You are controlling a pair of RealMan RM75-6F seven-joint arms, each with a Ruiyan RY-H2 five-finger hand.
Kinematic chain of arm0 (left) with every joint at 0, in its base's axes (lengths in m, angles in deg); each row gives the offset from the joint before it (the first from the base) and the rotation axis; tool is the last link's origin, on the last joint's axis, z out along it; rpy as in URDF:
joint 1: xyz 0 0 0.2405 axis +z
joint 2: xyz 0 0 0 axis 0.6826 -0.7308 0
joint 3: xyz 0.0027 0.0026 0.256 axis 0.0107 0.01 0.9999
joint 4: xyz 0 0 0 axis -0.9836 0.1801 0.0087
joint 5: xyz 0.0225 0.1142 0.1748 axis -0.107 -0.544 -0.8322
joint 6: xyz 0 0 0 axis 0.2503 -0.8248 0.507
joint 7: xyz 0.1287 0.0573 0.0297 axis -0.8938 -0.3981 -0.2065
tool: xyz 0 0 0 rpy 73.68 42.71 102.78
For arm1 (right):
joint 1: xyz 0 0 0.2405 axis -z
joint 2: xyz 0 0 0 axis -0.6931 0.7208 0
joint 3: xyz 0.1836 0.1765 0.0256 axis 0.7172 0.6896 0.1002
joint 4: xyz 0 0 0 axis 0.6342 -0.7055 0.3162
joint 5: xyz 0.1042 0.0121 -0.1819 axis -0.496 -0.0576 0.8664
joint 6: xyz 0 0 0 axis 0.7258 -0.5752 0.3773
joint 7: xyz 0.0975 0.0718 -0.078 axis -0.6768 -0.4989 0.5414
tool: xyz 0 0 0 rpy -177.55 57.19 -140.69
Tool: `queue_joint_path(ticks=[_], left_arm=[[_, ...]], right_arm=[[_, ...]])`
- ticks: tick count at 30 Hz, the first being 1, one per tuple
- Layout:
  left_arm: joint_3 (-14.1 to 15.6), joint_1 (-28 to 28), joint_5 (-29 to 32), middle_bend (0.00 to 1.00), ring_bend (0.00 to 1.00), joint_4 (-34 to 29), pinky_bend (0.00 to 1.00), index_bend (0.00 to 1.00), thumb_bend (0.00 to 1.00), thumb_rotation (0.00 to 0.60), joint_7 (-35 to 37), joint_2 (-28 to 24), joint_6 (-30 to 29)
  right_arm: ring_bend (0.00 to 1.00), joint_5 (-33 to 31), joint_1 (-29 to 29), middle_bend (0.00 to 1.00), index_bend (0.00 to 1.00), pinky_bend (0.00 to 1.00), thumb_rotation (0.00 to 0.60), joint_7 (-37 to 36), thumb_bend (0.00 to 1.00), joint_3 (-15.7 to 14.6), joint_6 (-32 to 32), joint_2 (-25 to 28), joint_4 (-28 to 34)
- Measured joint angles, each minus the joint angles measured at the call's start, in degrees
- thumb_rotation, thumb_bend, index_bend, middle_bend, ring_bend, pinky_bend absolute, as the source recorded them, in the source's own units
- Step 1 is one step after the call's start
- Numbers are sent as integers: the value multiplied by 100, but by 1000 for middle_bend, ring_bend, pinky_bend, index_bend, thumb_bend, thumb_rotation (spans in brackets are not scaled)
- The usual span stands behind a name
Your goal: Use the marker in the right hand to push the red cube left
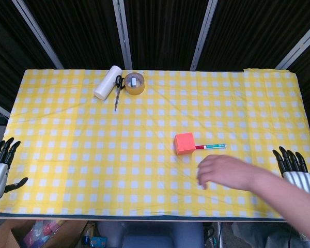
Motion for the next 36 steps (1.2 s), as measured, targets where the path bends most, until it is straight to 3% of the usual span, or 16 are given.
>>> queue_joint_path(ticks=[19,27,36], left_arm=[[-79,-12,172,0,0,129,0,0,0,600,-144,62,27],[-32,-22,29,0,0,73,0,0,0,600,-113,36,16],[39,-53,-71,0,0,66,0,0,0,600,29,-78,95]], right_arm=[[0,-181,-119,0,0,0,600,111,333,112,161,-56,108],[0,-297,-584,39,238,0,600,350,333,367,580,-128,311],[0,-1516,-1500,80,318,0,600,1683,333,834,1493,-1020,153]])
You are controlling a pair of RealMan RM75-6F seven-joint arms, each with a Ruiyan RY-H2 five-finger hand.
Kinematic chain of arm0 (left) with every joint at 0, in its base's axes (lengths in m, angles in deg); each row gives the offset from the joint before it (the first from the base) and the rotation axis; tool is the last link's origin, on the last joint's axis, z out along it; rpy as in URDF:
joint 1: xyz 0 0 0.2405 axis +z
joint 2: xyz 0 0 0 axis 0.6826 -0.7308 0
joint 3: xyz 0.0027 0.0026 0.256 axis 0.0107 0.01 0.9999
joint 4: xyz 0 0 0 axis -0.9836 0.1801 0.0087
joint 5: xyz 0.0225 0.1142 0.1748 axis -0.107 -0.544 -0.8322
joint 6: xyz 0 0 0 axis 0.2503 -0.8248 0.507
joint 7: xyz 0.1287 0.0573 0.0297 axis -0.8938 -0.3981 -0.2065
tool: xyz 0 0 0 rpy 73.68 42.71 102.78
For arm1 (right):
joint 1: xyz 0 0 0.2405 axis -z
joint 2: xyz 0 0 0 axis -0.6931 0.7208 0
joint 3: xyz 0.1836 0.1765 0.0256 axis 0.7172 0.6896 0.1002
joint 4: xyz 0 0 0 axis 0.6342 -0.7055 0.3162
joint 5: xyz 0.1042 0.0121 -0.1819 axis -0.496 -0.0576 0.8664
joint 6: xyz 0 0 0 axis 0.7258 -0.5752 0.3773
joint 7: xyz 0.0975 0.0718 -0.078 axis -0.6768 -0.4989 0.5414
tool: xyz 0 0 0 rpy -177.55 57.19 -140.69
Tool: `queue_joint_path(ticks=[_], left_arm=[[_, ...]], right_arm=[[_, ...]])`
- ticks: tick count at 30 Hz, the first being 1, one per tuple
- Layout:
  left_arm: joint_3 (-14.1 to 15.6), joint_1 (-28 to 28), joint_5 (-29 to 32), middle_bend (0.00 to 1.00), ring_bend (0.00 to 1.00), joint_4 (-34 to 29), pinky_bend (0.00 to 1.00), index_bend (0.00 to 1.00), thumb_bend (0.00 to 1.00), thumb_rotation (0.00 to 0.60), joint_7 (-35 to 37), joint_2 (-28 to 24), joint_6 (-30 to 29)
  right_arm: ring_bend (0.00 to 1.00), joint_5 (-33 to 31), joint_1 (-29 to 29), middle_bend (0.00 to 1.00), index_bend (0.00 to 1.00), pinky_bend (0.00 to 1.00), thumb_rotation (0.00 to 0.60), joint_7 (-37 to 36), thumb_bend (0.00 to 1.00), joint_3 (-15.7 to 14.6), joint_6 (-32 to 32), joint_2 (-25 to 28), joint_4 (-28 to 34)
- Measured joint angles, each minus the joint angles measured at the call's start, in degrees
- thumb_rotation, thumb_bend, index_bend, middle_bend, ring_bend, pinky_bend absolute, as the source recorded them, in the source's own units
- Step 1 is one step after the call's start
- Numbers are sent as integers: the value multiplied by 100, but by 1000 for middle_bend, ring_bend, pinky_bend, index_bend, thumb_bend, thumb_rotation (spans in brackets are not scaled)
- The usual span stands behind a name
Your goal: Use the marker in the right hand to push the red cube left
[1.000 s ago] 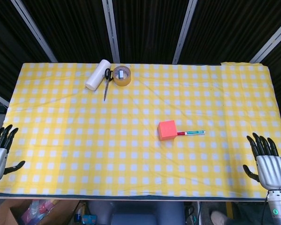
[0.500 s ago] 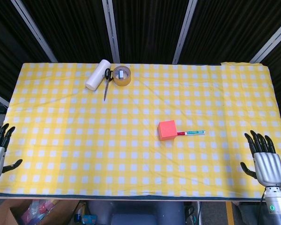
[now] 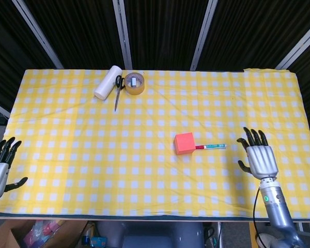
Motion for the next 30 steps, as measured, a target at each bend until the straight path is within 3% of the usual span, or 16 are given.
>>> queue_joint_path(ticks=[14,30], left_arm=[[41,-27,25,0,0,-93,0,0,0,600,229,-123,138],[39,-93,141,0,0,-198,0,0,0,600,307,-189,330]], right_arm=[[0,-982,-817,91,351,0,600,548,333,241,627,-1331,-1408],[0,-1691,-1331,91,359,0,600,319,333,507,1202,-1853,-2402]])
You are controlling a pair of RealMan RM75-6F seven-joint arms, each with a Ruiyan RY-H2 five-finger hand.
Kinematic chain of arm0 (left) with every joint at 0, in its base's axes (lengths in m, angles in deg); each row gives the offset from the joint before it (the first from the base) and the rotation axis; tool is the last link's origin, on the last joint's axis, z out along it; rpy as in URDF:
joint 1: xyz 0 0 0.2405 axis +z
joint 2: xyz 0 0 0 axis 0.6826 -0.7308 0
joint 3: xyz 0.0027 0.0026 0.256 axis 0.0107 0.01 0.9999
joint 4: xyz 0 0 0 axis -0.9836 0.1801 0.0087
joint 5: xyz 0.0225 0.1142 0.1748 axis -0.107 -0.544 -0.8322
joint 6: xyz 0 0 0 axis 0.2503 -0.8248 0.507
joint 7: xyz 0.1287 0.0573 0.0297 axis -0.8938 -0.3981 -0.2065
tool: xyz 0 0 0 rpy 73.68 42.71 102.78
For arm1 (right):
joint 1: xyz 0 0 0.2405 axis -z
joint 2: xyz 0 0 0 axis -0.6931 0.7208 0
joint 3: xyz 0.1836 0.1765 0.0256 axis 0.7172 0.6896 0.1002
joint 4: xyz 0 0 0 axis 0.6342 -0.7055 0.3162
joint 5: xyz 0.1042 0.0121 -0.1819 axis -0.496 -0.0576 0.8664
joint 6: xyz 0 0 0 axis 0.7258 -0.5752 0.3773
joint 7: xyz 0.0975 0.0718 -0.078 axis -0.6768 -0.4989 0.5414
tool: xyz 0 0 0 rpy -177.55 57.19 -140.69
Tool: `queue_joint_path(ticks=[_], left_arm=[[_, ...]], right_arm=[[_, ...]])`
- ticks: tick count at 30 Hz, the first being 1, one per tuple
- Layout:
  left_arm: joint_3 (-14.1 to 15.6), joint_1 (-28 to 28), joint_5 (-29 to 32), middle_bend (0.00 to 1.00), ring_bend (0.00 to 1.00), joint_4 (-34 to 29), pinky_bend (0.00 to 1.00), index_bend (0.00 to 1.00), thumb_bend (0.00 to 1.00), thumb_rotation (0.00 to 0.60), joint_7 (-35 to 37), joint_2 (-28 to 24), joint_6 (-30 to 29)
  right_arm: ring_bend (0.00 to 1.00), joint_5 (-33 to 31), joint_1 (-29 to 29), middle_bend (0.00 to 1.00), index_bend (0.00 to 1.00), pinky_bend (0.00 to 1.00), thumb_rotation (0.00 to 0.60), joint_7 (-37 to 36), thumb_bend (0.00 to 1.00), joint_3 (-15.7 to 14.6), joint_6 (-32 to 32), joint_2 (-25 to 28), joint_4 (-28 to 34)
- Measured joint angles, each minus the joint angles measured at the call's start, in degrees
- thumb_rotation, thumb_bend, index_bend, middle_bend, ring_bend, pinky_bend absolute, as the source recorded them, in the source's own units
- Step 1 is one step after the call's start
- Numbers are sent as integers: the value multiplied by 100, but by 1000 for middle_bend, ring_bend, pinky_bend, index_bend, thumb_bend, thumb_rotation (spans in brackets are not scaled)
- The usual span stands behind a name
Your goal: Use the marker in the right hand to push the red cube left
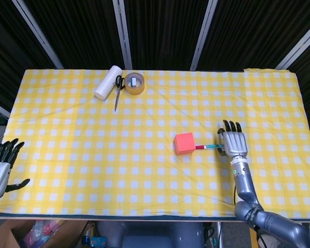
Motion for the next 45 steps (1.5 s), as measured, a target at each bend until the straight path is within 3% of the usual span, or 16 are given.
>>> queue_joint_path(ticks=[14,23,34,45], left_arm=[[-12,-36,74,0,0,-42,0,0,0,600,112,-44,90],[-13,-50,96,0,0,-61,0,0,0,600,155,-58,118],[-12,-49,104,0,0,-75,0,0,0,600,193,-69,112],[-4,-35,122,0,0,-105,0,0,0,600,171,-75,99]], right_arm=[[0,-262,-313,115,452,0,600,-65,333,-8,315,-401,-651],[7,-184,-391,156,592,0,600,-271,458,-77,371,-627,-938],[12,133,-375,175,628,0,600,-530,497,-134,179,-620,-852],[12,208,-295,176,632,0,600,-474,498,-61,-93,-147,-484]])
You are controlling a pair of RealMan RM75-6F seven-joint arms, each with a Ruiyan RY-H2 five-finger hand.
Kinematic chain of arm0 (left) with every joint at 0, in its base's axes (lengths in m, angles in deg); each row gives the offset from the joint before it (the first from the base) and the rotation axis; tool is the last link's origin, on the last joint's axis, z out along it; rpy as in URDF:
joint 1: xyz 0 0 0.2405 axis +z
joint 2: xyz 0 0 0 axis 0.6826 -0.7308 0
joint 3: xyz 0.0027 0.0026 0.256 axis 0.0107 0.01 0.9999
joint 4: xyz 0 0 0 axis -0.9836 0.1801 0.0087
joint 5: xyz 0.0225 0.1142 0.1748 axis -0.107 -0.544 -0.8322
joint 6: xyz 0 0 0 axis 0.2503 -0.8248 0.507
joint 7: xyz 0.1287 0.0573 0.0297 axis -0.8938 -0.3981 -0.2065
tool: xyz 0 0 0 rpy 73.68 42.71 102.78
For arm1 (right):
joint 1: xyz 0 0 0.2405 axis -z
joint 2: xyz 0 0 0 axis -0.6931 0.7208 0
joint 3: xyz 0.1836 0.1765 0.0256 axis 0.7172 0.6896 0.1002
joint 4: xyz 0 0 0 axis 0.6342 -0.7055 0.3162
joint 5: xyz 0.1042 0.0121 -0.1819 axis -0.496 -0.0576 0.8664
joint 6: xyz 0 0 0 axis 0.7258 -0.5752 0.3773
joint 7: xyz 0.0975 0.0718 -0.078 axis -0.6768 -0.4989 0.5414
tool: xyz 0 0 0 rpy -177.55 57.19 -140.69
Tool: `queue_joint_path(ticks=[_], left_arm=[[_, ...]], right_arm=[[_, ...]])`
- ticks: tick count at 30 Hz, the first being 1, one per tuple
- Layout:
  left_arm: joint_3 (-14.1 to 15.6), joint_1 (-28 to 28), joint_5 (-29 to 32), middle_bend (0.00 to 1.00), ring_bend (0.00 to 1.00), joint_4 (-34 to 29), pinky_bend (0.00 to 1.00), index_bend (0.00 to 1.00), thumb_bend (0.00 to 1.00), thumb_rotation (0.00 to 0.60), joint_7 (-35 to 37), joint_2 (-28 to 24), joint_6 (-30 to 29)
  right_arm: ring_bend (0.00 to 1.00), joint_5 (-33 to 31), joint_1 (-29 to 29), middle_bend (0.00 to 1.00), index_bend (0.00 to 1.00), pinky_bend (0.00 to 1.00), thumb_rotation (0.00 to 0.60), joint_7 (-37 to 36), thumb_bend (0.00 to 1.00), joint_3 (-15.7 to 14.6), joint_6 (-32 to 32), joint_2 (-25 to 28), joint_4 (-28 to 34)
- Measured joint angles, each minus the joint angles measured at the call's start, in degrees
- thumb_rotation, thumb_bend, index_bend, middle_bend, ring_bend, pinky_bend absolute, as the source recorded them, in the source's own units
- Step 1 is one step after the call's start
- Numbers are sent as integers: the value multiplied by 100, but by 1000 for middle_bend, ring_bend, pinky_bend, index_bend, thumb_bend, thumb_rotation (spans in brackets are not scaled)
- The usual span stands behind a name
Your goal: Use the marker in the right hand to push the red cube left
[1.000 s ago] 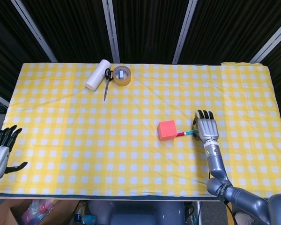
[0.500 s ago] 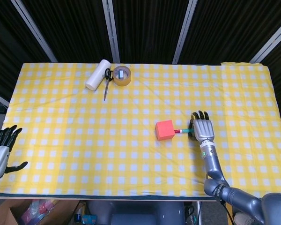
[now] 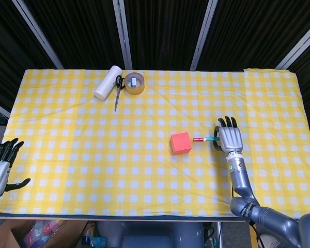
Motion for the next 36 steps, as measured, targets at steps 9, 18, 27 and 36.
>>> queue_joint_path(ticks=[9,18,27,36], left_arm=[[2,8,2,0,0,-22,0,0,0,600,-92,22,-27],[3,5,-6,0,0,-37,0,0,0,600,-101,28,-32],[12,-4,-2,0,0,-41,0,0,0,600,-10,-4,10],[14,-19,16,0,0,-66,0,0,0,600,48,-29,54]], right_arm=[[12,-135,188,176,632,0,600,-2,498,91,-157,597,462],[12,-167,216,177,632,0,600,-31,499,-20,-114,570,566],[13,-195,78,177,633,0,600,50,500,-102,-6,252,335],[17,-264,-187,180,633,0,600,167,503,-8,54,-104,276]])
